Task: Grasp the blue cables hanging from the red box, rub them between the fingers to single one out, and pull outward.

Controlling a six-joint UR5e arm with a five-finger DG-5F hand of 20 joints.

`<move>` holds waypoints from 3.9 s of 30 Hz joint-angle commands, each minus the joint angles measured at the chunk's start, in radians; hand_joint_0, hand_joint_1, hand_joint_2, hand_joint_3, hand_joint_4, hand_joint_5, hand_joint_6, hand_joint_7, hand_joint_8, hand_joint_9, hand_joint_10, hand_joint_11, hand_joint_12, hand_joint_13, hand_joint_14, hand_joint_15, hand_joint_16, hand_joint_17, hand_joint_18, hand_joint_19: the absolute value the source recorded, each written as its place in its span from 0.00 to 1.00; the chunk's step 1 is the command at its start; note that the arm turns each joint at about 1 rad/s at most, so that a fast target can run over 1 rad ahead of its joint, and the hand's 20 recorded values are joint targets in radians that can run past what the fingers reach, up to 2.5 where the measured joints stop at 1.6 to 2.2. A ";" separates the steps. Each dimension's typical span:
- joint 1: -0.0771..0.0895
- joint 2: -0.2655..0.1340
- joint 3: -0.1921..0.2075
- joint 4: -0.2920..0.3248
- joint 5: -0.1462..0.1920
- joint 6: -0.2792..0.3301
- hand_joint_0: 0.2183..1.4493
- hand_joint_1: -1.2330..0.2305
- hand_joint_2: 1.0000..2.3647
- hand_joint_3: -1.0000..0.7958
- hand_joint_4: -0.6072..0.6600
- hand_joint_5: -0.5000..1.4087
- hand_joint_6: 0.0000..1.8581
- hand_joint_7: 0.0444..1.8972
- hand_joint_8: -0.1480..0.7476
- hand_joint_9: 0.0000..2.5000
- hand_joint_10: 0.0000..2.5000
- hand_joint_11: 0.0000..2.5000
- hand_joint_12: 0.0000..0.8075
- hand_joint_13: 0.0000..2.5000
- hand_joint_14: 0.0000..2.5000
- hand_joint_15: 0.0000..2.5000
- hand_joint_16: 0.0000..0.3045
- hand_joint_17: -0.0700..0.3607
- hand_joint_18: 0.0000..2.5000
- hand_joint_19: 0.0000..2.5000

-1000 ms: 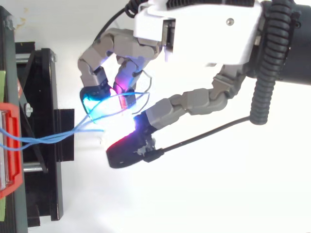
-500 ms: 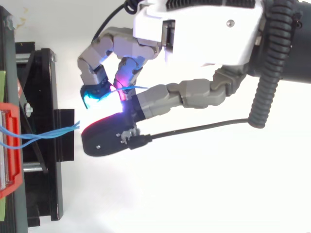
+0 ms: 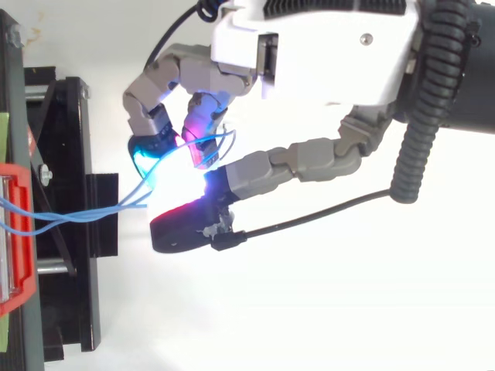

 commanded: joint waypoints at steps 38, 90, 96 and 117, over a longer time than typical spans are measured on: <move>-0.003 0.000 -0.006 0.003 -0.005 -0.023 0.36 0.22 0.01 0.39 0.47 0.19 0.49 0.56 0.42 0.39 0.01 0.30 0.41 0.32 0.01 0.25 0.14 0.38 0.24 0.18; -0.010 0.003 0.010 0.066 -0.026 -0.281 0.32 0.27 0.00 0.29 0.55 0.18 0.47 0.48 0.42 0.37 0.01 0.30 0.41 0.31 0.01 0.25 0.14 0.39 0.24 0.19; -0.010 0.001 0.010 0.066 -0.032 -0.281 0.29 0.40 0.00 0.31 0.54 0.19 0.46 0.51 0.42 0.39 0.01 0.29 0.41 0.32 0.01 0.25 0.14 0.39 0.24 0.20; -0.010 0.003 0.008 0.071 -0.041 -0.528 0.32 0.29 0.01 0.44 0.51 0.19 0.50 0.52 0.44 0.40 0.01 0.30 0.42 0.33 0.01 0.25 0.14 0.39 0.26 0.20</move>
